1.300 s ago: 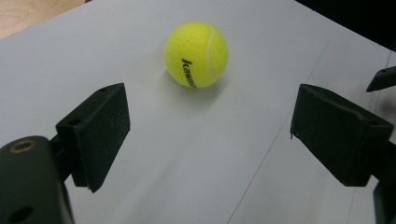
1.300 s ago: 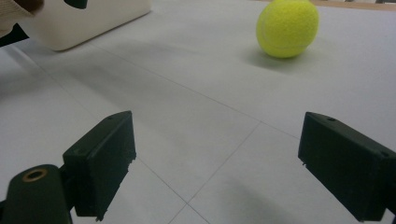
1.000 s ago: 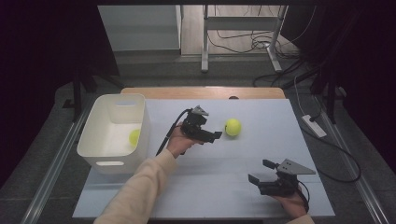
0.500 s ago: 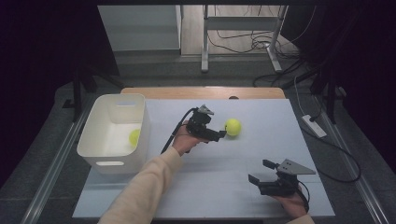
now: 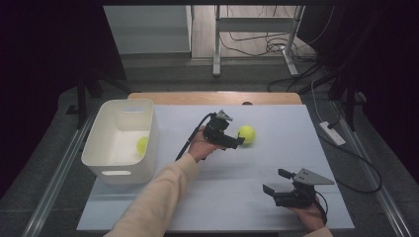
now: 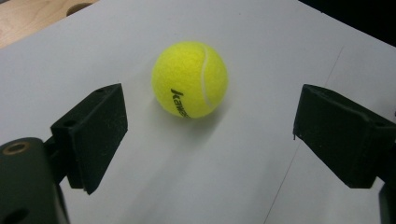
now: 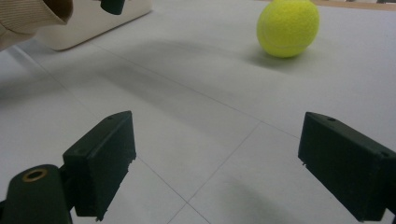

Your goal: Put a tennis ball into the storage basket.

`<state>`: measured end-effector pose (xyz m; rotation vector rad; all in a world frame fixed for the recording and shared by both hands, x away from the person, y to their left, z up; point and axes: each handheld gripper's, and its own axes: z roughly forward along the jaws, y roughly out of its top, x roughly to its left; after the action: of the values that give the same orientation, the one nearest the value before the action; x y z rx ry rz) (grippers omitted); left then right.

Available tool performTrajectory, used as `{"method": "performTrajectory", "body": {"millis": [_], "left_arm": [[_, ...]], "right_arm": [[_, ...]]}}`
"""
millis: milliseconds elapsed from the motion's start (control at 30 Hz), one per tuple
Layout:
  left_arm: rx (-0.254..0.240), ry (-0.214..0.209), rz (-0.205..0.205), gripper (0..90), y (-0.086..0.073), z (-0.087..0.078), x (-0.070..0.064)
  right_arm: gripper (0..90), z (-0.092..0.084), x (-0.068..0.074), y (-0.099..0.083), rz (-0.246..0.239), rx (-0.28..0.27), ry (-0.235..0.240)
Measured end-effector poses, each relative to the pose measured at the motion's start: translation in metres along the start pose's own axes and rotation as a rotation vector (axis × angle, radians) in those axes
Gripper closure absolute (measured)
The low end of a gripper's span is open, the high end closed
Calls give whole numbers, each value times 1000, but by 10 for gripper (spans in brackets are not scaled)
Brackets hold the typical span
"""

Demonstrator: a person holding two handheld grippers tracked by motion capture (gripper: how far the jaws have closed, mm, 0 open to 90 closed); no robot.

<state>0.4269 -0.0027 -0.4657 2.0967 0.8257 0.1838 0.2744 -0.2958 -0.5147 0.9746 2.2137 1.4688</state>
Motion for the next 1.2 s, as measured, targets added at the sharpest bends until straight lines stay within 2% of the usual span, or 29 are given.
{"method": "performTrajectory", "body": {"millis": [200, 700, 867, 1200], "left_arm": [[7, 5, 12, 105, 1, 3, -2], [23, -6, 13, 103, 8, 23, -7], [39, -3, -1, 97, 6, 29, -4], [34, 6, -13, 103, 8, 41, -3]], "right_arm": [[115, 0, 0, 0, 1, -3, 1], [115, -1, -1, 0, 4, -7, 3], [115, -1, -1, 0, 2, -6, 5], [115, 0, 0, 0, 2, -4, 5]]}}
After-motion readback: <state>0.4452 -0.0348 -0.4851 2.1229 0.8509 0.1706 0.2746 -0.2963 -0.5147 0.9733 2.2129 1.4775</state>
